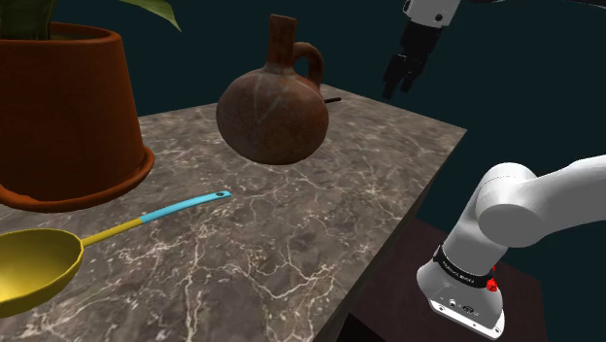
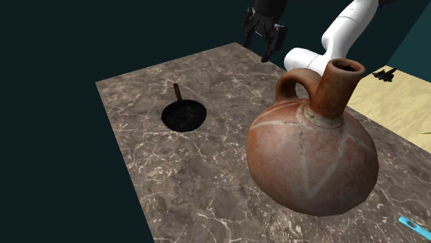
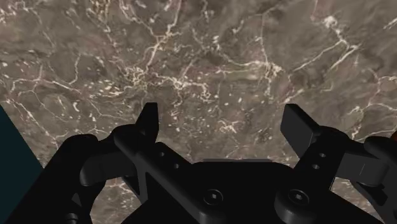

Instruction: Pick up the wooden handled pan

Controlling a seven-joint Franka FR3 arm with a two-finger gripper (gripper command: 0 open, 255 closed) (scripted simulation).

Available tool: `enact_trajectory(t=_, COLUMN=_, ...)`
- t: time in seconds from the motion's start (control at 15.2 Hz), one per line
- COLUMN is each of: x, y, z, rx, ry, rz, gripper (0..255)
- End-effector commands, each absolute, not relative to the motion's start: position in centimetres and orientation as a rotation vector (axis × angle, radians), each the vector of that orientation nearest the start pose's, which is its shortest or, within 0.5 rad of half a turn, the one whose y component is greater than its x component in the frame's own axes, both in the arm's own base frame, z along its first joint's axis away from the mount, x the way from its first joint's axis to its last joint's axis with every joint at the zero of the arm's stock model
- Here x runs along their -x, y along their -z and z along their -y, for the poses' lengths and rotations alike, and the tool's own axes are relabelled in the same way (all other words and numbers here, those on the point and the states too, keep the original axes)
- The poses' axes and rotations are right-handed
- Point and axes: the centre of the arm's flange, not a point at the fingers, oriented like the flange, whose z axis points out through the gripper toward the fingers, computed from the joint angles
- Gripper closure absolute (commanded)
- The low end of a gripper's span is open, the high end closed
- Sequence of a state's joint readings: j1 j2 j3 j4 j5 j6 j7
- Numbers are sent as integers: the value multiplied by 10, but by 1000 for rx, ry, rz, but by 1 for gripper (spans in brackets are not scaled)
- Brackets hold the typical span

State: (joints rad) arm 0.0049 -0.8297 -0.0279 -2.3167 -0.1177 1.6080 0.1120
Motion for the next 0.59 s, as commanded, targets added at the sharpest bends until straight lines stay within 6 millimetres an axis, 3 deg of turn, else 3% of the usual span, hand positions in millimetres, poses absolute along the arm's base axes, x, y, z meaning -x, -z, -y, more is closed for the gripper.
enact_trajectory(t=0.0, x=-298, y=-626, z=22, rx=3219, ry=202, rz=-210, gripper=0)
enact_trajectory(t=0.53, x=-394, y=-605, z=52, rx=2996, ry=241, rz=-517, gripper=0)
